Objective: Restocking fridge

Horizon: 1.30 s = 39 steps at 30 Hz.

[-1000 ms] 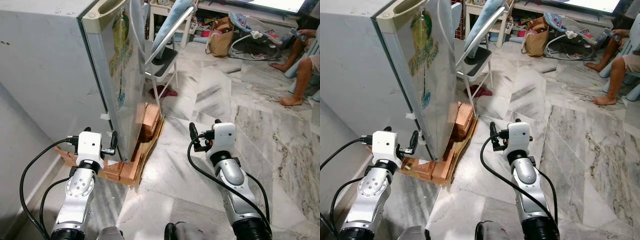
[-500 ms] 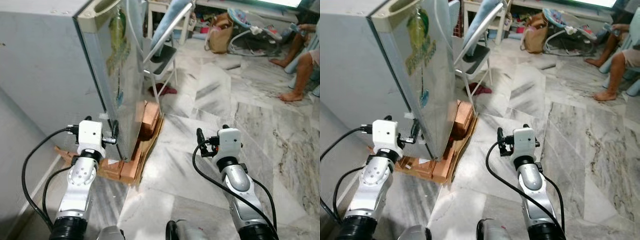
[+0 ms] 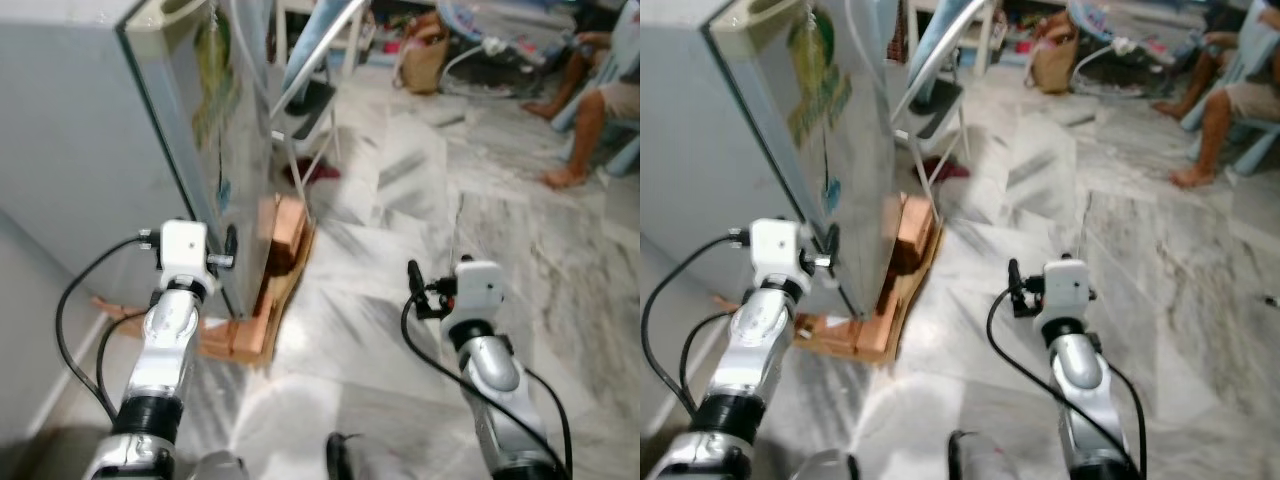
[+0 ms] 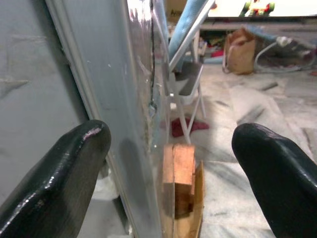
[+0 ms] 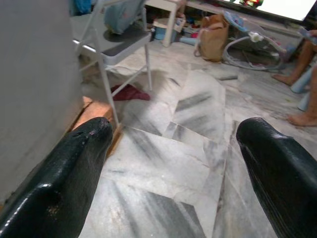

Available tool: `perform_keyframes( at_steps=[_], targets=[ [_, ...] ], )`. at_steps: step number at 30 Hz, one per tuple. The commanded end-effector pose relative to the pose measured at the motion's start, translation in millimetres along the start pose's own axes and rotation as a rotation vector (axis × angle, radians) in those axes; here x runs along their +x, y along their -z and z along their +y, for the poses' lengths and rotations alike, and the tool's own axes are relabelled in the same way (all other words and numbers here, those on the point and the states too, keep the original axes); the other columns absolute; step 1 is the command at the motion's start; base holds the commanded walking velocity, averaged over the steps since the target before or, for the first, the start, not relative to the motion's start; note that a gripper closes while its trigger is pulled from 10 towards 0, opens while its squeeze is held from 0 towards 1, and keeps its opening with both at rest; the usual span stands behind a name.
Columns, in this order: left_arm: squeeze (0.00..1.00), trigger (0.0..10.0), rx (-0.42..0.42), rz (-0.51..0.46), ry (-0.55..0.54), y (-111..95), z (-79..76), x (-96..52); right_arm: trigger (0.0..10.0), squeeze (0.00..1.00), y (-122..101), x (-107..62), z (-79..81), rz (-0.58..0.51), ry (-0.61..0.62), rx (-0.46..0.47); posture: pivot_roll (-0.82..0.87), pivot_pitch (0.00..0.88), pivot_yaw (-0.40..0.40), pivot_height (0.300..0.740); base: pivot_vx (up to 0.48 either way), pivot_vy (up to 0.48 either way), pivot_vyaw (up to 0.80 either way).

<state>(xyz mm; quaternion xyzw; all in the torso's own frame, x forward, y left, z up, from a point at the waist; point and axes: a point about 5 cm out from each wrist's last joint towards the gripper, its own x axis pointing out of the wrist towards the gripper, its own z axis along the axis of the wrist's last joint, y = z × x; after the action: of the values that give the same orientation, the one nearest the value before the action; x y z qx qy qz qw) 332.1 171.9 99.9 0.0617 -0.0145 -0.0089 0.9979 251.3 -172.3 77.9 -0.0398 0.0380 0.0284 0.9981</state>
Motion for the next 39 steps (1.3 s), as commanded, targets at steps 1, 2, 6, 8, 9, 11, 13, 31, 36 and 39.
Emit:
perform_keyframes(
  at_steps=[1,2,6,8,9,11,13,31,36,39],
  targets=[
    [0.00,10.0,0.009,0.014,-0.033,2.4,6.9,4.0,10.0,0.00,-3.9,-5.0,-4.5,-0.002,-0.002,-0.011,-0.06,0.177,-0.086,0.740,0.000,0.000,0.00],
    [0.00,10.0,0.014,0.015,-0.036,1.2,7.7,6.7,10.0,0.00,-3.7,-6.9,-5.6,0.001,-0.001,-0.011,-0.07,0.180,-0.088,0.740,0.000,0.000,0.00],
    [0.00,10.0,0.005,0.019,-0.095,-8.6,14.9,23.2,10.0,0.00,-2.2,-19.3,-10.8,0.024,-0.001,-0.021,-0.10,0.197,-0.095,0.740,0.000,0.000,0.00],
    [0.00,10.0,0.004,0.017,-0.103,-10.8,15.8,25.8,10.0,0.00,-1.5,-21.4,-11.4,0.029,-0.002,-0.024,-0.10,0.199,-0.095,0.740,0.000,0.000,0.00],
    [0.00,10.0,0.003,0.016,-0.108,-12.0,16.3,27.5,10.0,0.00,-1.1,-23.0,-11.8,0.033,-0.003,-0.025,-0.10,0.198,-0.095,0.740,0.000,0.000,0.00],
    [0.00,10.0,0.001,0.010,-0.107,-15.1,16.1,30.4,10.0,0.00,-0.6,-24.8,-12.5,0.037,-0.002,-0.027,-0.11,0.199,-0.095,0.740,0.000,0.000,0.00],
    [0.00,10.0,-0.003,-0.002,-0.095,-20.3,13.7,35.4,10.0,0.00,-0.5,-27.1,-13.5,0.045,0.001,-0.031,-0.11,0.197,-0.094,0.740,0.000,0.000,0.00],
    [0.00,10.0,-0.027,-0.073,0.277,-51.5,-81.9,48.4,10.0,0.00,4.8,-17.2,-17.9,0.086,0.086,-0.071,-0.08,0.192,-0.071,0.740,0.000,0.000,0.00],
    [0.00,10.0,-0.034,-0.096,0.446,-71.3,-129.0,46.8,10.0,0.00,14.0,-17.8,-22.0,0.138,0.111,-0.072,-0.06,0.177,-0.067,0.740,0.000,0.000,0.00],
    [0.00,10.0,-0.033,-0.208,0.747,-98.4,-197.2,21.5,10.0,0.00,22.1,-18.6,-22.0,0.183,0.126,-0.060,-0.05,0.166,-0.065,0.740,0.000,0.000,0.00]
  ],
)
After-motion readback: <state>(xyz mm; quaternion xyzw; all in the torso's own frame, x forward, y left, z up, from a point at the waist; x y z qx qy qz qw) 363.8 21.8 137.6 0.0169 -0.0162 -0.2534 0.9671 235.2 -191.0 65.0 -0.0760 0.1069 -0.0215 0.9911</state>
